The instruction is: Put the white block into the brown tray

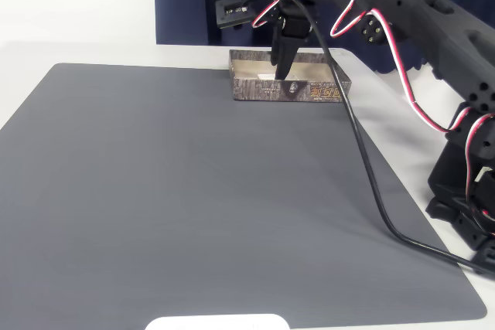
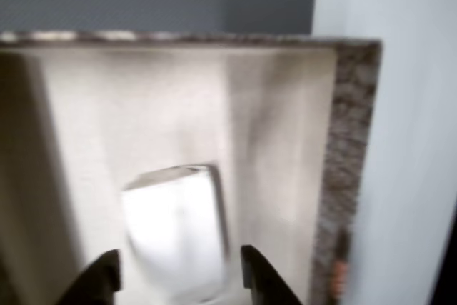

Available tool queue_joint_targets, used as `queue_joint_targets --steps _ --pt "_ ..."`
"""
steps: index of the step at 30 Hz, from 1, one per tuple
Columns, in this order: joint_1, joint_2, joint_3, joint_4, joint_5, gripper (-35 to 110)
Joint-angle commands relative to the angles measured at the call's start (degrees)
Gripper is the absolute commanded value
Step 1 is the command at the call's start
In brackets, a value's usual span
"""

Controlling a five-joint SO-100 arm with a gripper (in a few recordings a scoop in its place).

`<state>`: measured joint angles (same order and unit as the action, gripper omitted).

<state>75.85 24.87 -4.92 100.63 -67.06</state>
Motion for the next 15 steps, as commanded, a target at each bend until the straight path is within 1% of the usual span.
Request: queue_joint_targets --steps 1,3,8,11,13,15 --pt "-1.93 6.42 -2.29 3.52 3.25 32" --pt "-3.34 10.37 -0.18 5.45 4.92 29" --pt "-7.21 20.83 5.62 5.62 9.14 23" --pt "-9.05 27.69 11.07 5.62 10.99 17" --pt "-10.20 31.73 14.77 5.62 12.04 11" --pt "-11.51 35.68 20.39 5.62 12.30 0"
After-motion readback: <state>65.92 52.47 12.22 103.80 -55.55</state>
